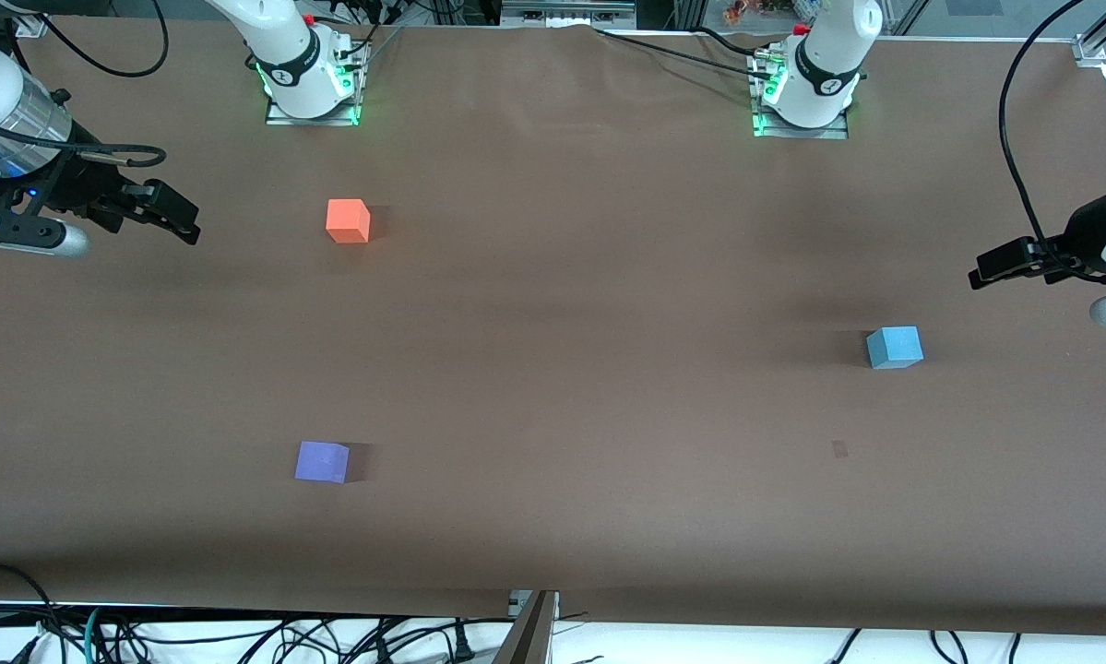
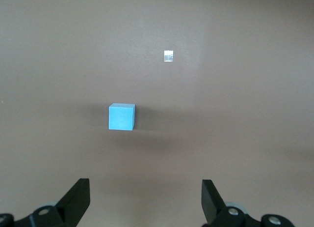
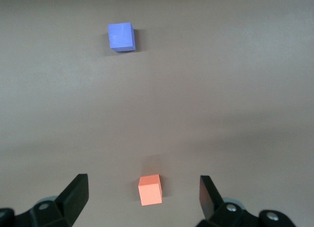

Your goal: Place blue block between orange and purple blocks

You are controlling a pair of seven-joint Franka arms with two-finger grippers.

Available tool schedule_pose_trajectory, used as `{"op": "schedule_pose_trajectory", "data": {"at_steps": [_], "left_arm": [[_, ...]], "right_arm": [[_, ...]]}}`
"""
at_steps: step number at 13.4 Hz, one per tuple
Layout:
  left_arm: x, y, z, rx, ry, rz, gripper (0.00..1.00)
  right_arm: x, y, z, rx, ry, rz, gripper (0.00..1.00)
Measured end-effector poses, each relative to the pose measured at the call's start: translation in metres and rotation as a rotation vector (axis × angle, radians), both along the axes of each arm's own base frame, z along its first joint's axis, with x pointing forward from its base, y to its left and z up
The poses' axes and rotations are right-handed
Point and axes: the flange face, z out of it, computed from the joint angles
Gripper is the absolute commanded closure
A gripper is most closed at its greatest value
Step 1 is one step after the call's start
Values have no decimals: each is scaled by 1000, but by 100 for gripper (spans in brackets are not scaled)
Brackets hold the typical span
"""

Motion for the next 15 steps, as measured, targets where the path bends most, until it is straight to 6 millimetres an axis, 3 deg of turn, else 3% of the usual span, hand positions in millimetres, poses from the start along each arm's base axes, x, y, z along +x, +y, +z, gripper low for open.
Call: {"op": "schedule_pose_trajectory", "data": {"at_steps": [8,15], "left_arm": [[3,1,3,0,-9,2,0],[6,9,-10,-2,22,13,0]], "right_arm": [[0,0,0,0,0,0,0],[0,0,-1,0,1,1,0]]}}
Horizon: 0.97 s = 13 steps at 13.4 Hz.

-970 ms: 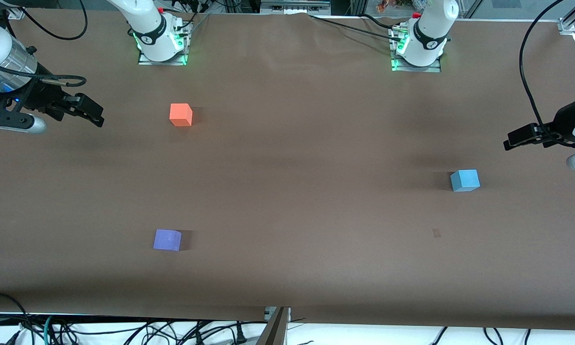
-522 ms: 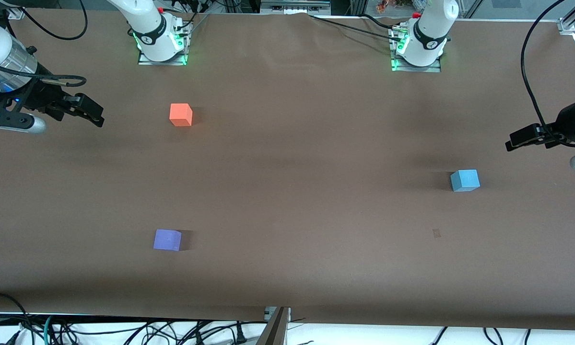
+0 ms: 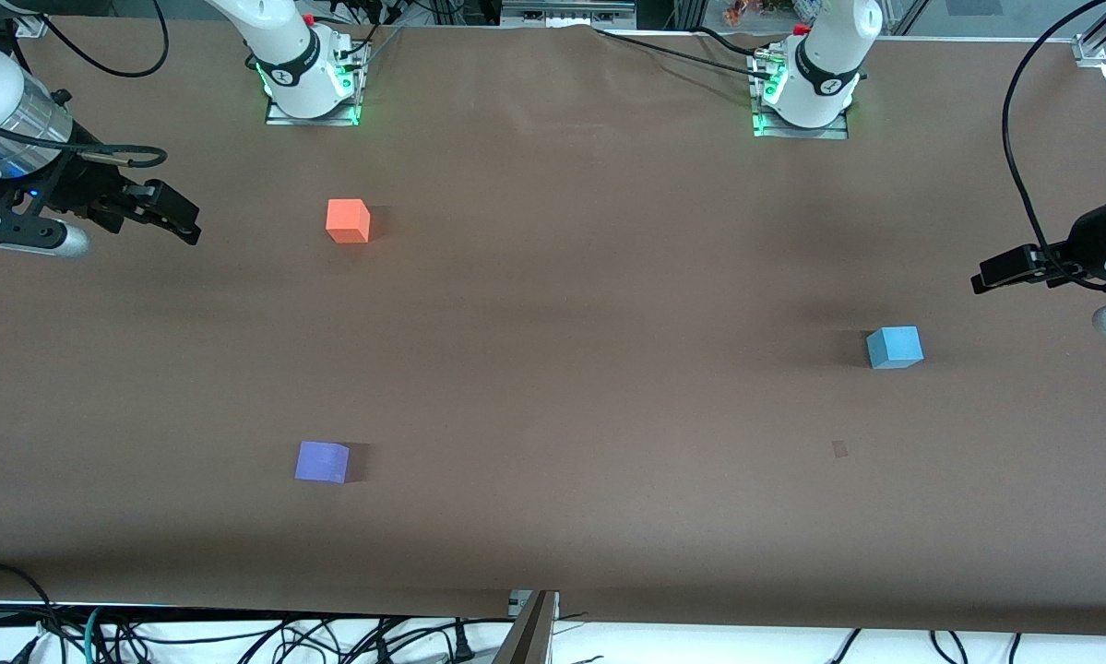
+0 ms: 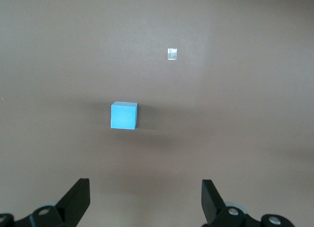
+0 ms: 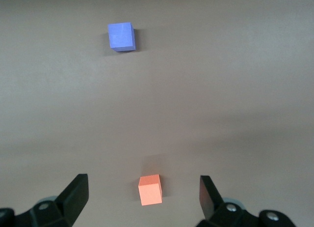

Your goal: Place blue block between orange and purple blocks

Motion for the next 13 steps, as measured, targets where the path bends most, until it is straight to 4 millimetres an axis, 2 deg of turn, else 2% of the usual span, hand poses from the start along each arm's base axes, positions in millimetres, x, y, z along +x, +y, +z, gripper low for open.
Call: {"op": "schedule_pose_trajectory", "data": {"at_steps": [5,9,11,13], "left_arm": [[2,11,-9,-2,14,8,0],[3,32,-20,-9,33,-6,0],[8,41,-51,-14,85,7,0],[16,47,-106,-23,150,14,0]], "right_arm": [[1,0,-3,-1,5,0,0],[1,0,-3,-1,5,0,0],[2,0,-3,-1,5,0,0],[2,0,-4,-1,7,0,0]]}}
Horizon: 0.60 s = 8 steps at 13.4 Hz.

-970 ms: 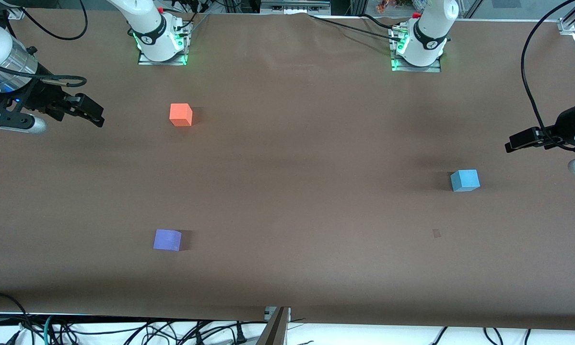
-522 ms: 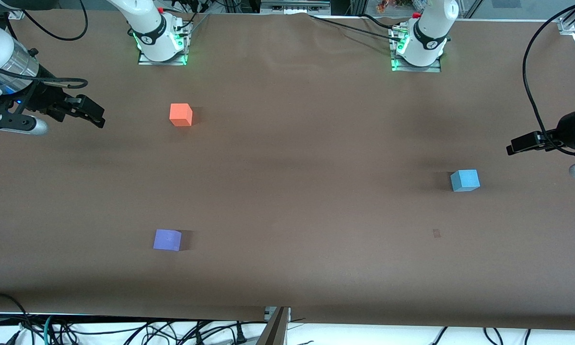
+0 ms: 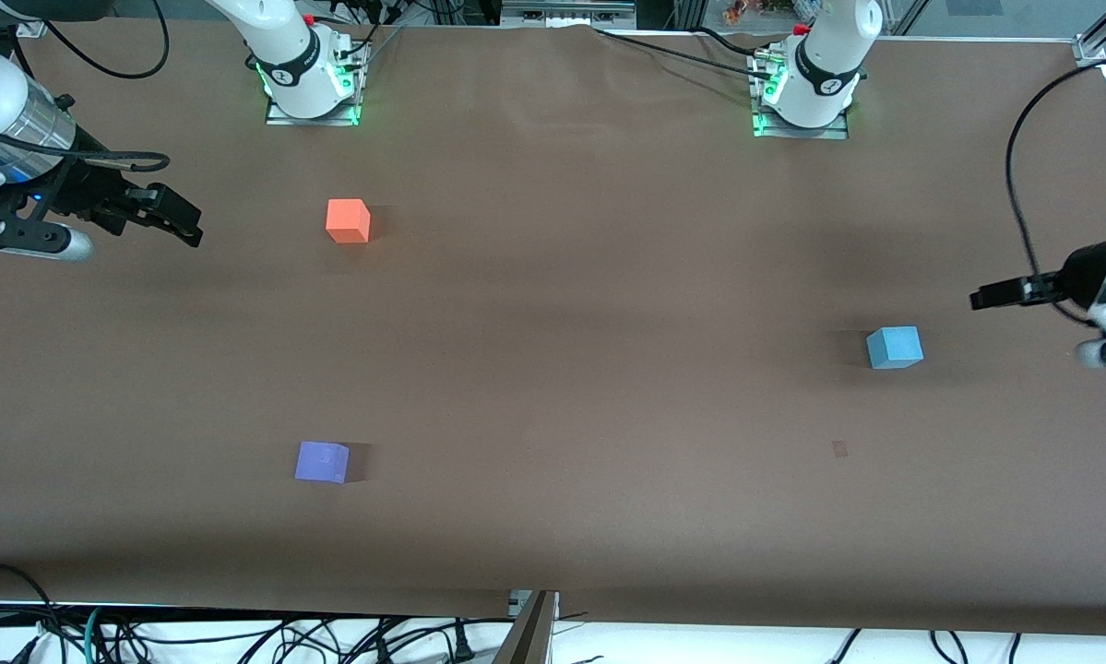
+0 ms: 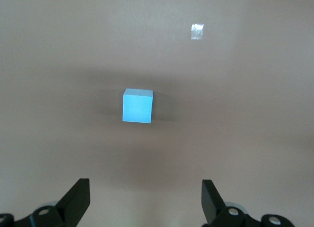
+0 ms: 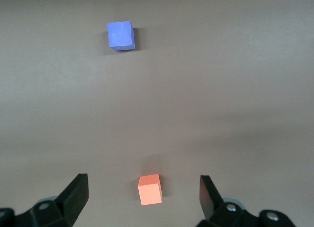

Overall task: Place blue block between orange and purple blocks
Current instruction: 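Reach the left gripper down over the light-blue cube and close it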

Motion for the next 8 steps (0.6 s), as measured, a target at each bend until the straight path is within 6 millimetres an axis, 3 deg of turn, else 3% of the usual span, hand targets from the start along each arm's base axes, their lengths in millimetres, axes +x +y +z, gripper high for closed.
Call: {"op": "schedule_pose_trajectory", "data": {"at_steps": [5,8], "left_arm": [[22,21,-143,7,-13,24,0],[21,24,-188,10,-26,22,0]], "right_arm": [[1,0,-2,0,3,0,0],[1,0,-2,0,1,0,0]]}}
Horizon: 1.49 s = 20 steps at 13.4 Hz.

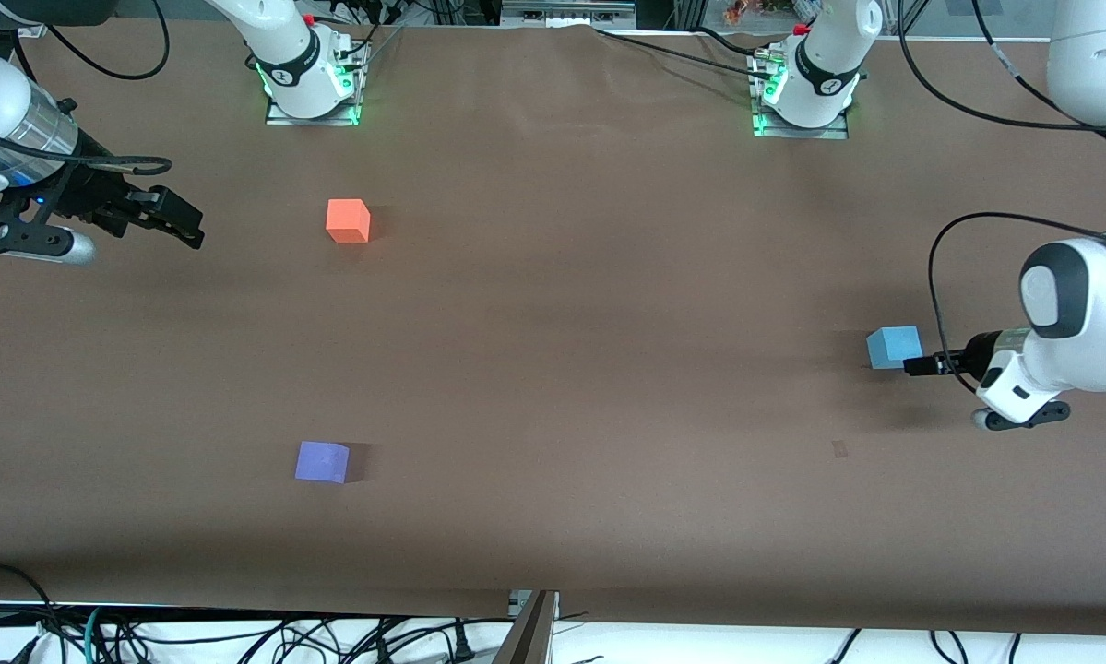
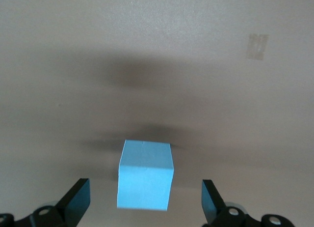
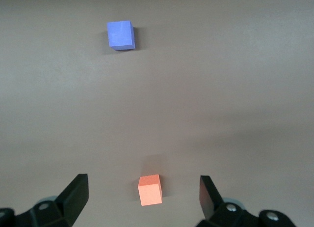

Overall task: Place blue block between orange and purple blocks
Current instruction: 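Reach the left gripper down over the light-blue cube and close it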

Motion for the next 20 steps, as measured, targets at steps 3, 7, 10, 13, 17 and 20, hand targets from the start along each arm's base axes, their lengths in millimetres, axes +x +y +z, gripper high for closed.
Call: {"op": "schedule_pose_trajectory", "data": {"at_steps": [3,7,10,13,17,20], "left_arm": [[-12,-2,-31,1,-34,-34,0],[-27,-4,-50,-6,-14,-49,0],[-34,-5,-54,-9,2,-51,0],[-42,-7,-56,-12,16,-52,2],[-49,-8,-58,-9,6,-52,10],[-51,-8,-63,-2,-20,-51,33]], "right_arm": [[0,0,0,0,-1,0,0],[1,0,0,1,-6,0,0],[1,0,0,1,-7,0,0],[1,0,-1,1,-5,0,0],[5,1,-8,0,8,0,0],[5,1,-10,-1,10,1,0]]}}
